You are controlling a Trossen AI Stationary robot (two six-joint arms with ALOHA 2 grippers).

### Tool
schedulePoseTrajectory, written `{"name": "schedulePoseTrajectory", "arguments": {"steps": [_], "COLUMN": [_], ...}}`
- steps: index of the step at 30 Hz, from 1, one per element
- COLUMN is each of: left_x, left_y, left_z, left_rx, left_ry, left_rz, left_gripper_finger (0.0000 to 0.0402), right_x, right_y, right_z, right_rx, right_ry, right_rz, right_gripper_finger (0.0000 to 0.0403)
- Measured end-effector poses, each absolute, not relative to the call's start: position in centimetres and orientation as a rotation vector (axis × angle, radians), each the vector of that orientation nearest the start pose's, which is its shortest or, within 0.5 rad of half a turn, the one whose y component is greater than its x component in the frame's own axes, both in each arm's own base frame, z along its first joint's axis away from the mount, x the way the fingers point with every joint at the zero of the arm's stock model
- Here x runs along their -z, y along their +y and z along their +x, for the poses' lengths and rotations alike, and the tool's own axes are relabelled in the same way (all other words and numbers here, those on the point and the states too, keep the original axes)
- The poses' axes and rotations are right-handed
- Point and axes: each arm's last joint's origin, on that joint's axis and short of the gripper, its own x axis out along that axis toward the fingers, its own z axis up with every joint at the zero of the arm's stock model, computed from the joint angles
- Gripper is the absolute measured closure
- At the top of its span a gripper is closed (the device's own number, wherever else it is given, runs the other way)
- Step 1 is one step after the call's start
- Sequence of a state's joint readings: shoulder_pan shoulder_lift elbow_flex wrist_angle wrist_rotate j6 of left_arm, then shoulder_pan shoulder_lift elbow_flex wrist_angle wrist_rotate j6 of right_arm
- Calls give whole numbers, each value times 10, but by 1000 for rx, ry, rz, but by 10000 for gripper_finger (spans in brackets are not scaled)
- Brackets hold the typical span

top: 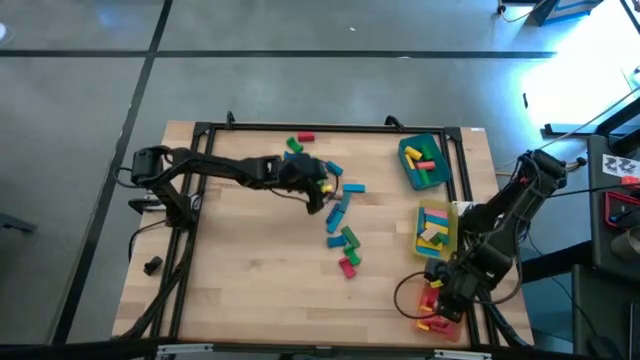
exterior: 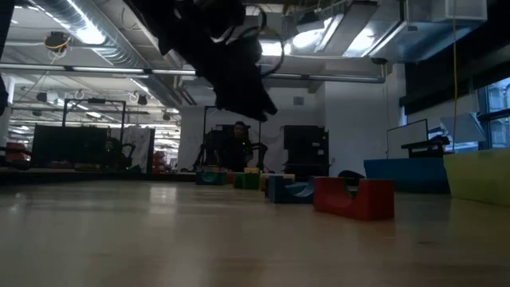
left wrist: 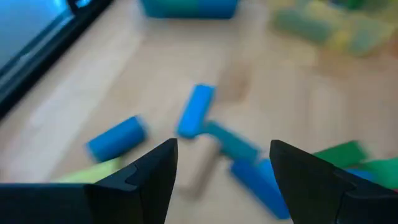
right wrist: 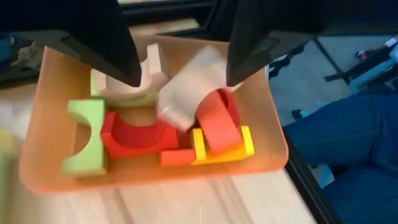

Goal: Sort blocks by size
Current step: Put the brown arch block into the orange bin, then put the blue arch block into the orange bin

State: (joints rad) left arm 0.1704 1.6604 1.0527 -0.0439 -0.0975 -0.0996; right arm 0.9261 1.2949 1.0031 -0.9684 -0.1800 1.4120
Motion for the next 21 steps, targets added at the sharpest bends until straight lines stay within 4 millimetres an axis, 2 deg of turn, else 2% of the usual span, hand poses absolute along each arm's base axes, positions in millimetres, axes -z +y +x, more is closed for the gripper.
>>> {"name": "schedulePoseTrajectory", "arguments": {"steps": [5, 11, 16, 21], "left_x": [-210, -199, -200, -198], "left_y": [99, 138, 164, 180], "left_z": [335, 308, 297, 286], "left_rx": [-403, -418, -455, -487], "left_ry": [770, 981, 996, 1018], "left_rz": [-13, 113, 149, 133], "left_gripper_finger": [163, 163, 163, 163], "right_x": [-253, -252, -253, -253], "right_y": [186, 184, 183, 182], "right_z": [134, 138, 139, 140], "right_rx": [102, 150, 171, 184], "right_ry": [1498, 1391, 1343, 1312], "right_rz": [616, 588, 573, 565], "right_gripper_finger": [136, 135, 138, 139]}}
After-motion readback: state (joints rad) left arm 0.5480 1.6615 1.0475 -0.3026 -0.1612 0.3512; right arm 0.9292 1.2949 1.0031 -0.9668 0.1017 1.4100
